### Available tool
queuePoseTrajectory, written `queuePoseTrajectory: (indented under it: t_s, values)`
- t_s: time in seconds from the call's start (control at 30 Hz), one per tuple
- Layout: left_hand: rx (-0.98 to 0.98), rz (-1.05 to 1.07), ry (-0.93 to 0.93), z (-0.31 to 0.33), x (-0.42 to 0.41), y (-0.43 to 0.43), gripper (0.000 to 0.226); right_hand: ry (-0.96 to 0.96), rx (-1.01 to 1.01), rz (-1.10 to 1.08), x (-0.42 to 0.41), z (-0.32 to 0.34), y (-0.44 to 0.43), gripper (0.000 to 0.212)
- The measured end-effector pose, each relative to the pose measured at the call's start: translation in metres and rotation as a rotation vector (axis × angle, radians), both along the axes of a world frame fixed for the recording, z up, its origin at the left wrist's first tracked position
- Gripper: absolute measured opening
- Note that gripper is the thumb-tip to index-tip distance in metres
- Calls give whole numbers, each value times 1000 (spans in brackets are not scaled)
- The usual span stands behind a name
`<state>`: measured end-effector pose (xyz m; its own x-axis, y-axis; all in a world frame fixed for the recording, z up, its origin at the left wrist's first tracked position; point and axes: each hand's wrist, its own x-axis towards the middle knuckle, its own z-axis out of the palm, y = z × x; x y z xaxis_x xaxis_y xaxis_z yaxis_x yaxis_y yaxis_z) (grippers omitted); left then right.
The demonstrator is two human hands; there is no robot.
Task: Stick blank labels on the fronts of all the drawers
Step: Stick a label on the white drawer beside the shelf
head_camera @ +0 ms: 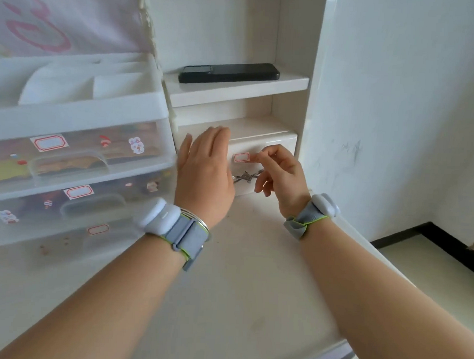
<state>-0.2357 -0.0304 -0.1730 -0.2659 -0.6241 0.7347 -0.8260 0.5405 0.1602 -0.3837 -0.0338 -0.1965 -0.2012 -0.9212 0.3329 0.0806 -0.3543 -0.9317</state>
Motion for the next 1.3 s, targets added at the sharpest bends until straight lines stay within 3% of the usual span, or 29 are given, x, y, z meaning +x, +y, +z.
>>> queuePoseTrajectory:
  t_s: [0.1, 0.2, 0.3, 0.7, 1.3]
  values:
    - [19, 172, -21, -17, -11, -17, 57, 33, -15, -21, 1, -4, -5, 17]
    - [-100, 255, -25, -33, -15, -29, 53, 42, -27, -40, 2, -6, -8, 22]
    - [-215, 275, 15, -40, -18, -37, 49, 32, -24, -44, 3, -7, -9, 24]
    - [-370, 309, 59, -47, -22, -51, 31, -79, -20, -59, 9, -10, -11, 21]
    - [-320, 328, 121, -43, -30, -47, 28, 86, -27, -272, 18, -8, -6, 20]
